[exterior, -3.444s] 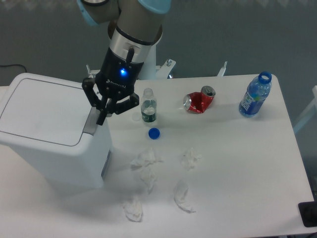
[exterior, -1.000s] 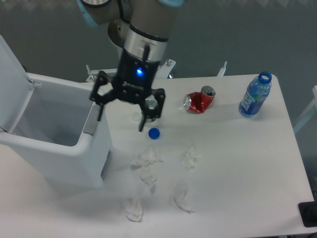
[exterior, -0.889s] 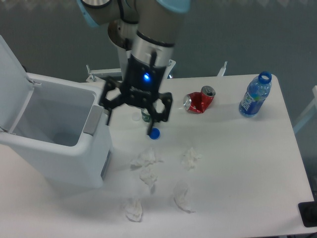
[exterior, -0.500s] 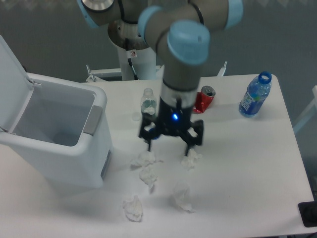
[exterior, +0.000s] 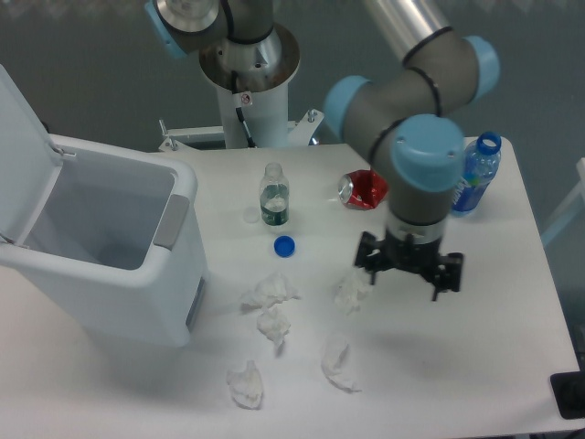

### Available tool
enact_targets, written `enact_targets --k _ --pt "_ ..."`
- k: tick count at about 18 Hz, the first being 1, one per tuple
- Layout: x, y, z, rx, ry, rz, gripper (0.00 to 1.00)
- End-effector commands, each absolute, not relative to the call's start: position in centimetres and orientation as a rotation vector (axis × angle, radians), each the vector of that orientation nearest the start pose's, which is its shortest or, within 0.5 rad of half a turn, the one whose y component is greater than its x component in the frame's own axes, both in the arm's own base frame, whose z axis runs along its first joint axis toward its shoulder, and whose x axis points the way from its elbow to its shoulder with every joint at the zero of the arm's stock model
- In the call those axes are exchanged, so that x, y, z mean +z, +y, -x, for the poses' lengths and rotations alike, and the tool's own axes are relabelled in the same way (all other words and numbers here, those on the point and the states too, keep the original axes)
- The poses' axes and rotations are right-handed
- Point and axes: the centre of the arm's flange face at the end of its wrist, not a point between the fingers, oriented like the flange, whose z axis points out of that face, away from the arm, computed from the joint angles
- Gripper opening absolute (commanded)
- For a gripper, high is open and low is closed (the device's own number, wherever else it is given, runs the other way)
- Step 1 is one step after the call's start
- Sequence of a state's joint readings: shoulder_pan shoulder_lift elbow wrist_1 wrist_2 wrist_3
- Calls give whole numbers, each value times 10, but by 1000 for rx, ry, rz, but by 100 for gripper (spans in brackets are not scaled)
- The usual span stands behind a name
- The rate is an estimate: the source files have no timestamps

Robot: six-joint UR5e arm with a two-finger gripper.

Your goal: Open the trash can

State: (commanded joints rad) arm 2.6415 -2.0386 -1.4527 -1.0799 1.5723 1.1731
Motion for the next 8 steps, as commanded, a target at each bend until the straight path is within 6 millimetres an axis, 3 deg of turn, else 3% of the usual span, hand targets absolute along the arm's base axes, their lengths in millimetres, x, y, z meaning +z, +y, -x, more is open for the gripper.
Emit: enact_targets --k 5,8 --pt "301 437 534 185 367 3086 100" --pt "303 436 532 192 374 3083 100"
